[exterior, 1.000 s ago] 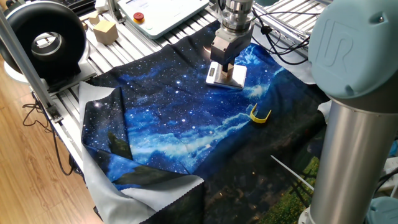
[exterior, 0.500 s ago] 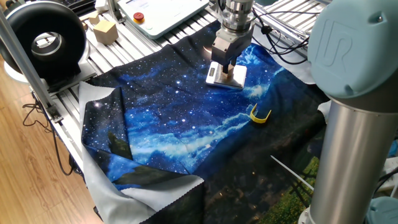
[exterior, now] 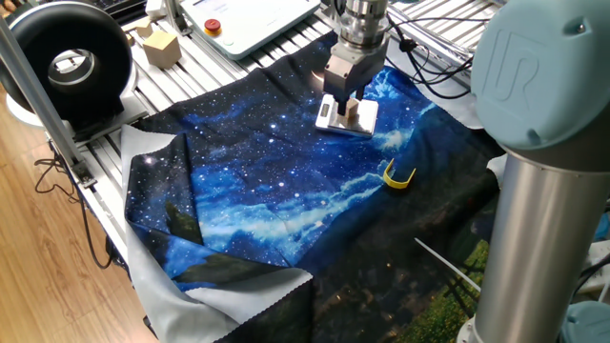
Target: Place the block on the scale
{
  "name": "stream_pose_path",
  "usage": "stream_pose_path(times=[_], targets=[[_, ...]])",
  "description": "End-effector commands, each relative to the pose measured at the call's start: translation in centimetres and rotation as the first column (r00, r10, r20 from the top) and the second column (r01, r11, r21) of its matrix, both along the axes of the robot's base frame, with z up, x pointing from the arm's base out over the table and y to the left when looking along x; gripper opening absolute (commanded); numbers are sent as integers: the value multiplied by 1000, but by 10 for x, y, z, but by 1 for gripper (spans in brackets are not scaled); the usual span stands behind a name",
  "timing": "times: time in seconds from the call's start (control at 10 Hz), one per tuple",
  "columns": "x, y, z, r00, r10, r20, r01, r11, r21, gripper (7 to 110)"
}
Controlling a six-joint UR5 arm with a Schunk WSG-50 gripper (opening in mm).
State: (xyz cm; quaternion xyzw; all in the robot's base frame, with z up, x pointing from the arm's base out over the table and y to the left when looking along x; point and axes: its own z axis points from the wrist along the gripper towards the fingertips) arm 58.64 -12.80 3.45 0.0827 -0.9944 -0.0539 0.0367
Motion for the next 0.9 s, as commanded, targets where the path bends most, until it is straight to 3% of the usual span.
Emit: stream_pose_path(times=[0.0, 0.1, 0.2, 0.4, 0.5, 0.7, 0.8], targets=[[6, 5, 19, 1000, -11, -5, 11, 1000, 4, 66], [13, -7, 29, 1000, 7, 10, -6, 999, -45, 88], [23, -16, 44, 999, 19, 33, -16, 996, -87, 88], [41, -12, 81, 998, -28, 55, 35, 993, -115, 88], [48, -6, 98, 997, -52, 56, 58, 993, -106, 44], [62, 2, 129, 991, -109, 79, 117, 987, -107, 44], [67, 4, 137, 978, -184, 102, 196, 973, -126, 44]])
